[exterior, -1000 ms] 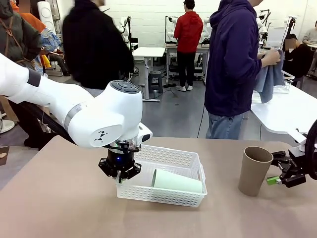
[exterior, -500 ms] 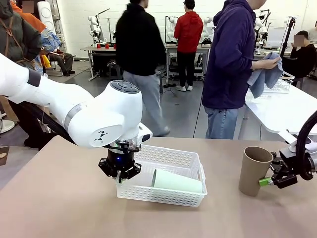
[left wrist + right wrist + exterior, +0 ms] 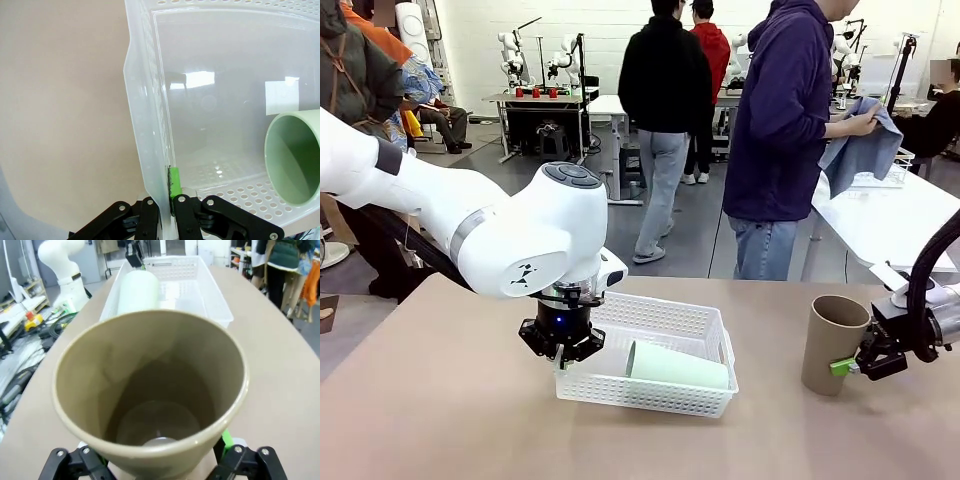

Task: Clean and organize the cups into the basket.
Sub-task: Pick up the Reusable plastic cup from the right side of the table and stack it inside the Organizing basket in the center of the table.

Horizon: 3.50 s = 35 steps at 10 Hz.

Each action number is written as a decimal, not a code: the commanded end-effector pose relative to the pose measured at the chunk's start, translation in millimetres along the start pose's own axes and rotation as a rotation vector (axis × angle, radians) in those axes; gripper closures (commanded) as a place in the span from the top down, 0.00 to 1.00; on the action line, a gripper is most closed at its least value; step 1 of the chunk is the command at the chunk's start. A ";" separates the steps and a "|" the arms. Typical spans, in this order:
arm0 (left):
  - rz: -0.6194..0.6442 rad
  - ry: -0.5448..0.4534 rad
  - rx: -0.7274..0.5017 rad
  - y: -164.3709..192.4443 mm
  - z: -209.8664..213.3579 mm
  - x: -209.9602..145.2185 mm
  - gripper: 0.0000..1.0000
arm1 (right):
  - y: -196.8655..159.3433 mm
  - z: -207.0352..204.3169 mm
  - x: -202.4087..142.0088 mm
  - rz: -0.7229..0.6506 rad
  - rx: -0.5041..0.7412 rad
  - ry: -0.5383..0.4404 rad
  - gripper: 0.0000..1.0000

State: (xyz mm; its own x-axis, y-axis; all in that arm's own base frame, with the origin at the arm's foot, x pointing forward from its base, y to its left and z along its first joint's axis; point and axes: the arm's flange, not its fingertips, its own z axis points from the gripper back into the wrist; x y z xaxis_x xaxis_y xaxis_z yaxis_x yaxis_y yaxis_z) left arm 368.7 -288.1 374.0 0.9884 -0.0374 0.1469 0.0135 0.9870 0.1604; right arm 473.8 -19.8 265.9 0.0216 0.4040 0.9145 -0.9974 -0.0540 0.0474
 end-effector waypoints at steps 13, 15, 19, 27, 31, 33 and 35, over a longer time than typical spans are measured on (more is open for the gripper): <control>-0.004 -0.001 0.012 -1.7 -1.8 -2.3 0.00 | 110.6 42.8 171.9 -0.069 -0.327 -0.146 0.64; -0.004 -0.001 0.012 -1.7 -1.8 -2.3 0.00 | 117.3 43.6 198.4 -0.056 -0.354 -0.131 0.64; -0.004 -0.001 0.012 -1.7 -1.8 -2.3 0.00 | 118.9 54.6 201.4 -0.025 -0.318 -0.133 0.64; -0.004 -0.001 0.012 -1.7 -1.8 -2.3 0.00 | 93.3 -54.0 317.4 0.110 -0.135 0.380 0.83; -0.004 -0.001 0.012 -1.7 -1.8 -2.3 0.00 | 65.7 -166.6 329.7 0.066 -0.040 0.787 0.83; -0.004 -0.001 0.012 -1.7 -1.8 -2.3 0.00 | 47.0 -192.8 317.3 0.029 -0.013 0.832 0.83; -0.004 -0.001 0.012 -1.7 -1.8 -2.3 0.00 | 25.9 -212.3 304.6 0.013 0.031 0.825 0.83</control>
State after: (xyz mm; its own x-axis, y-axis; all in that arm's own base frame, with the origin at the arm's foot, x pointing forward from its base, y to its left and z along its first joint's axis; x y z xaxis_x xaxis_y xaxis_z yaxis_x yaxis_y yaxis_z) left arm 368.7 -288.0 373.9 0.9885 -0.0373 0.1465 0.0135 0.9870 0.1602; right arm 428.0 287.1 452.6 -0.0669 0.9465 0.3157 -0.9958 -0.0834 0.0390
